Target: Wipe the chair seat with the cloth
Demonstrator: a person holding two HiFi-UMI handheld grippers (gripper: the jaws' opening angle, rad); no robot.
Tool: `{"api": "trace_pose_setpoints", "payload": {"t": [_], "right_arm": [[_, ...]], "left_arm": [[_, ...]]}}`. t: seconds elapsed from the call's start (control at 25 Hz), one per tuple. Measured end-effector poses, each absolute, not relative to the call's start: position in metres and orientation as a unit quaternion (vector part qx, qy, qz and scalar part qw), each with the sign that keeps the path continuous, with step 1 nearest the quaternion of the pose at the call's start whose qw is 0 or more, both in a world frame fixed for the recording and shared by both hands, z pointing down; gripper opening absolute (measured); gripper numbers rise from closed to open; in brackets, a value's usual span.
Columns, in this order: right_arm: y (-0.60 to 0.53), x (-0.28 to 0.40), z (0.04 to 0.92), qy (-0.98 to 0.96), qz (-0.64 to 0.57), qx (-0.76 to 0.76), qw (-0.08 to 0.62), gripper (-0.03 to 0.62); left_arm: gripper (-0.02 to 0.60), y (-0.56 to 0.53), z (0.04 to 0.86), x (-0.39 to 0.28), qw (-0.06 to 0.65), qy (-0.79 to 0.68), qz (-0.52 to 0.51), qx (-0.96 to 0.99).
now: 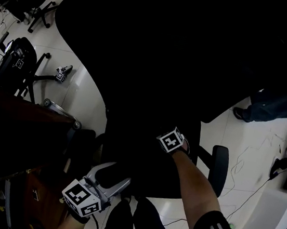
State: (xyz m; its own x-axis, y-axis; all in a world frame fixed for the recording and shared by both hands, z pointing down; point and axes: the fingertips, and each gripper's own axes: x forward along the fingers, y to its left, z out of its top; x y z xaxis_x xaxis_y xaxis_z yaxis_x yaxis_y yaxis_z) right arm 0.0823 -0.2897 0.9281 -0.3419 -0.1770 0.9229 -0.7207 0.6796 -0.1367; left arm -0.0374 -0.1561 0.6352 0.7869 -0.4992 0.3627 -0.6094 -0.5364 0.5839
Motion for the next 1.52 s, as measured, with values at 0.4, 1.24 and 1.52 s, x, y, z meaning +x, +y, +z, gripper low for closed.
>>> {"api": "trace_pose_setpoints", "payload": {"t": [0.4, 1.24, 1.52], "right_arm": [[-0.294, 0.200, 0.912, -0.701, 0.300, 0.391, 0.515, 0.040], [-0.203, -0.089, 0.908, -0.839, 0.227, 0.168, 0.465, 0.040], [-0.184, 0.047, 0.926, -0.787, 0.250, 0.226, 0.516, 0.040]], "left_arm": [[0.253, -0.159, 0.634, -0.020, 0.354, -0.296, 0.080, 0.883], [0.253, -0.108, 0.632, -0.070, 0.362, -0.332, 0.078, 0.867], [0.253, -0.108, 0.630, -0.064, 0.370, -0.322, 0.074, 0.868]]}}
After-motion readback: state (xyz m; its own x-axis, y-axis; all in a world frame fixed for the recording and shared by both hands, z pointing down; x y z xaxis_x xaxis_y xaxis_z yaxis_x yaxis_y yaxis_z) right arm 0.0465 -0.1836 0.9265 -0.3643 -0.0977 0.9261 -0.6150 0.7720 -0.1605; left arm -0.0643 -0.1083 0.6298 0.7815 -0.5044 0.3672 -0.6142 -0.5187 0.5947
